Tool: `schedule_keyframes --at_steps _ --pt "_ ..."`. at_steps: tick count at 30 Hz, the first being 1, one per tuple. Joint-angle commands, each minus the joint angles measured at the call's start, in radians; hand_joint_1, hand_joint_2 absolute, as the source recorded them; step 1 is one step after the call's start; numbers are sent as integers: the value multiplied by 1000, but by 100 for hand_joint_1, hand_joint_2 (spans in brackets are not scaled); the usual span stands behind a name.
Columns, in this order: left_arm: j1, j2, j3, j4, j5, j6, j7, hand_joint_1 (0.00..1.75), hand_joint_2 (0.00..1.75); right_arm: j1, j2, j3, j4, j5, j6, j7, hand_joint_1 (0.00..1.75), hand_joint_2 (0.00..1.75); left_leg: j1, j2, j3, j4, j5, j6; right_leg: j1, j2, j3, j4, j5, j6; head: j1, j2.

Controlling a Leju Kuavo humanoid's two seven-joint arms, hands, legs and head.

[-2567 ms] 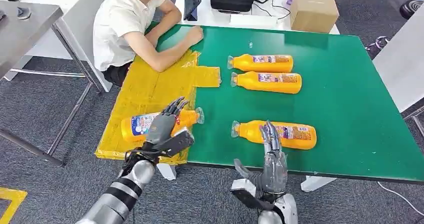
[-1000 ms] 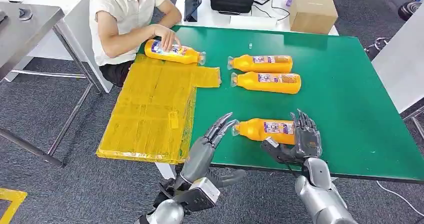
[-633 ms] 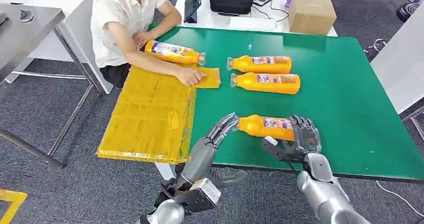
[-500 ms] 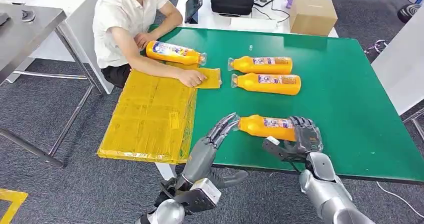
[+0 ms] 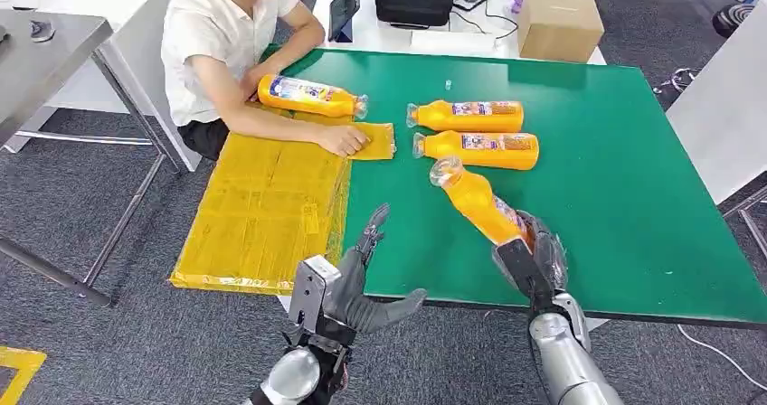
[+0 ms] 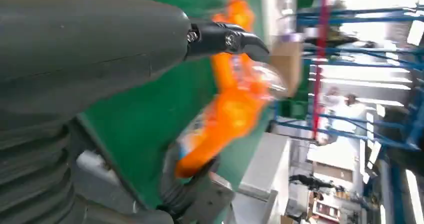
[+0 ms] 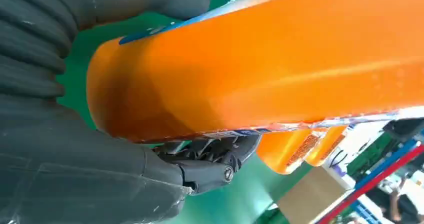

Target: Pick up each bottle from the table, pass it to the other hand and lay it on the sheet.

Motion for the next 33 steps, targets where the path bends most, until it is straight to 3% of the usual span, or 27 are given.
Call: schedule_keyframes --at_steps 1,3,7,10,12,17,20,26,33 --pt "1 5 29 115 106 4 15 0 175 53 55 29 -141 -81 -16 -33 159 175 1 0 2 -1 -1 -2 1 1 1 -1 -1 -2 0 0" --pt "25 16 29 97 159 4 -38 0 175 85 70 72 -232 -133 -11 -15 173 175 1 0 2 -1 -2 -2 0 1 2 -1 -2 -2 0 0" --pt "58 51 23 -28 153 -5 -106 0 175 103 91 52 -205 -211 -54 20 175 175 0 -2 -4 -1 -1 -2 0 1 -3 0 -1 -1 0 0" --pt "61 54 40 -53 196 -26 -42 0 175 114 108 84 -156 -219 -29 -25 175 175 1 -4 -5 -1 -1 -2 1 -1 -3 -1 -1 -2 0 0" --pt "70 49 84 -39 386 -152 95 0 175 117 138 162 -160 -212 -6 -44 175 175 1 -3 -1 -1 -3 -4 1 1 0 -1 -3 -4 0 0" --pt "51 55 84 -73 350 -168 20 0 175 165 185 304 -277 -221 14 -34 175 175 2 1 -4 0 -3 -4 2 4 -4 1 -2 -4 0 0" --pt "44 51 96 -91 341 -143 15 0 175 186 173 415 -342 -223 39 -30 175 175 2 -2 -5 0 -3 -4 2 1 -6 2 -3 -4 0 0" --pt "42 51 99 -90 341 -141 16 0 175 191 170 434 -353 -226 39 -18 175 175 2 -4 -5 0 -2 -2 1 -1 -4 1 -3 -3 0 0" --pt "-1 36 119 -62 343 -112 -3 0 175 173 147 583 -361 -190 52 -43 175 175 1 -4 -7 0 -1 -2 1 -2 -6 1 -2 -3 0 0"
